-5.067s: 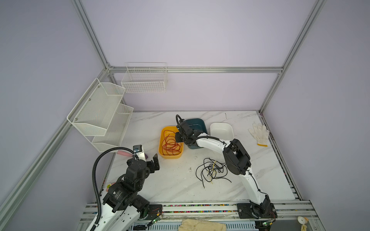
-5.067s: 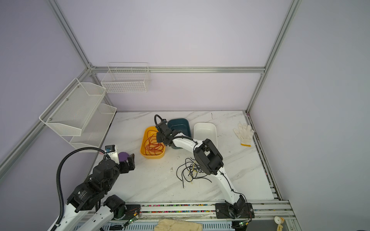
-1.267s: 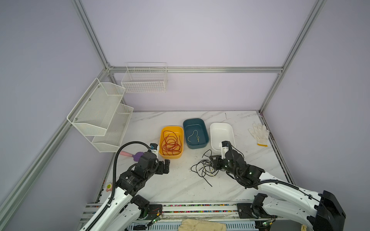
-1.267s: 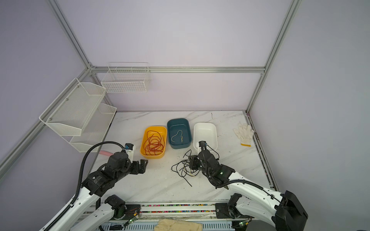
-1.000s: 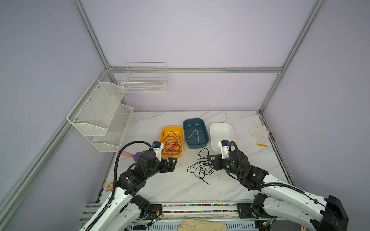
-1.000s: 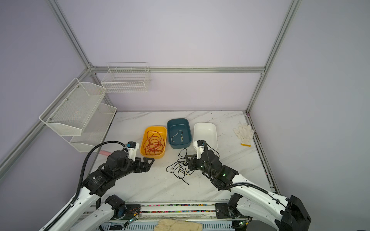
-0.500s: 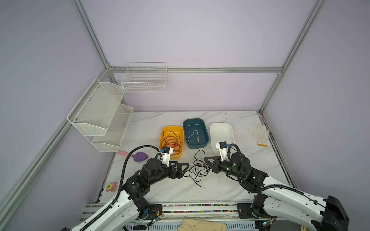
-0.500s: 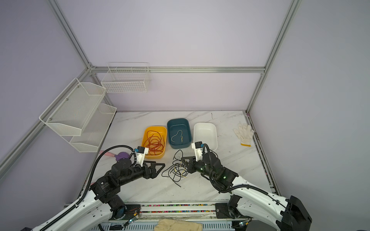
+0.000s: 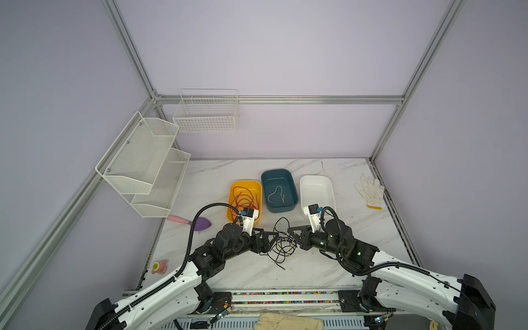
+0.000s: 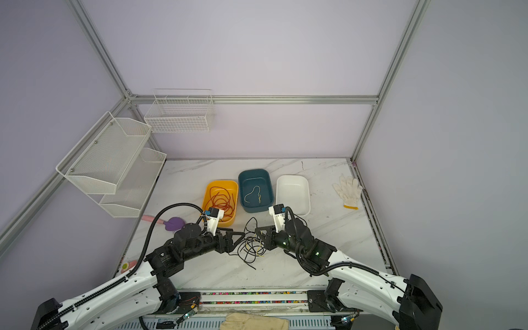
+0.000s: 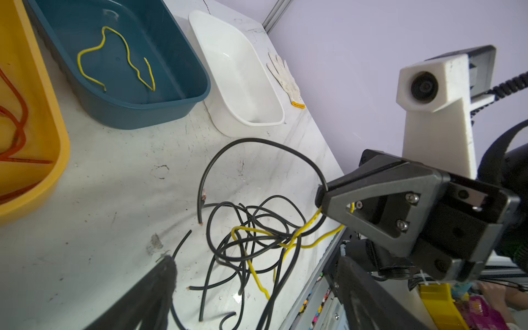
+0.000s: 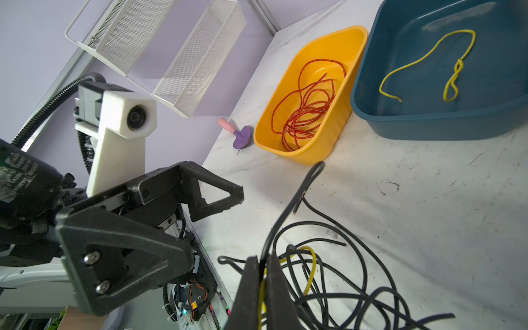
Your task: Untangle the cables
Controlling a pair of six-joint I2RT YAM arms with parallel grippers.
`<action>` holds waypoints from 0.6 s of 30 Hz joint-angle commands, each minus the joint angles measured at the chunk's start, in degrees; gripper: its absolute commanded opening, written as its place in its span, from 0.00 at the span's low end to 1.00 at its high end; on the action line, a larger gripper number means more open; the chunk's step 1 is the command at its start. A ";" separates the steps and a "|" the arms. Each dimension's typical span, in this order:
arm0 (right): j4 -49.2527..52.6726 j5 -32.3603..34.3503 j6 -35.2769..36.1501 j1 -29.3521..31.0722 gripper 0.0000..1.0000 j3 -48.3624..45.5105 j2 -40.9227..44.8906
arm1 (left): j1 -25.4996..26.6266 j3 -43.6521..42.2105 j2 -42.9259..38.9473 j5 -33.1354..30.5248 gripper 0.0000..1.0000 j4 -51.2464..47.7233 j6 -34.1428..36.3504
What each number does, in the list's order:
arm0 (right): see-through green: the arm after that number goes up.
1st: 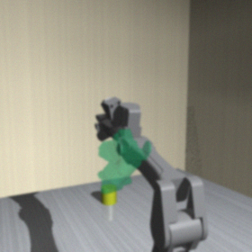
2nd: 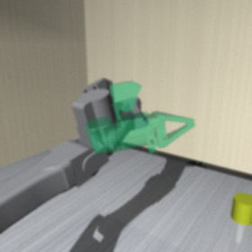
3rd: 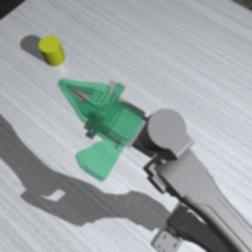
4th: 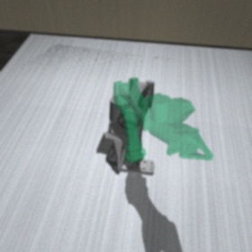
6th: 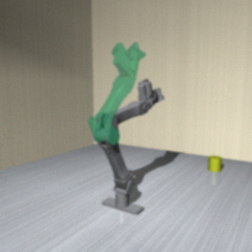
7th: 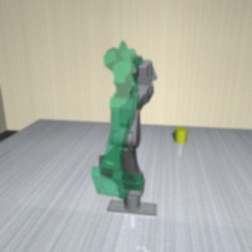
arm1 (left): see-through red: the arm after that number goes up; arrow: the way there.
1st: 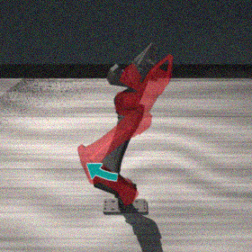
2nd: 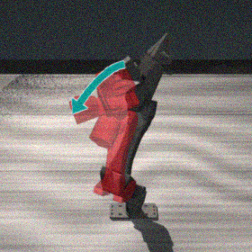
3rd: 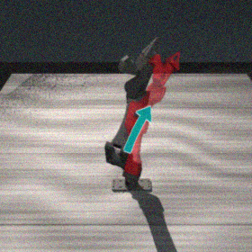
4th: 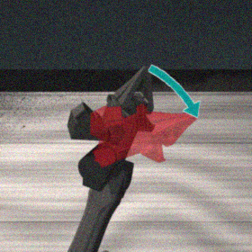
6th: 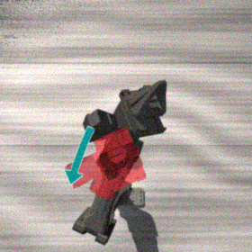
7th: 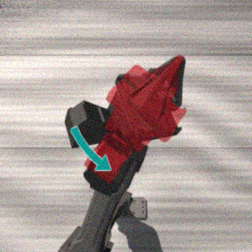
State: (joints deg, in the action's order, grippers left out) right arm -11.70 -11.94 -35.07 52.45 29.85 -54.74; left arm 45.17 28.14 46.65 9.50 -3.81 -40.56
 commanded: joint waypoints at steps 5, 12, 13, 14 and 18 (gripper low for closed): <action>-0.07 0.08 1.23 0.95 0.00 3.53 -0.10 | 0.45 -1.49 1.13 5.93 0.70 3.19 4.51; 0.01 -0.07 1.41 1.56 0.00 4.06 -0.88 | 0.45 -0.81 1.39 7.17 0.54 0.34 6.59; 0.01 -0.01 1.43 1.59 0.00 4.12 -1.04 | 0.49 -0.63 1.68 7.45 0.53 0.31 6.61; 0.06 0.06 1.41 1.61 0.00 4.25 -1.15 | 0.46 -0.50 2.18 7.80 0.51 0.30 6.63; 0.26 0.33 1.50 1.93 0.00 4.45 -1.31 | 0.47 -0.06 4.35 9.56 0.43 0.50 6.61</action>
State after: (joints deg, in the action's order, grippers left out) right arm -10.87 -11.81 -34.15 53.91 32.03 -56.21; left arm 45.47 28.14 50.00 16.67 -4.19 -35.09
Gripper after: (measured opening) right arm 0.067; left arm 0.435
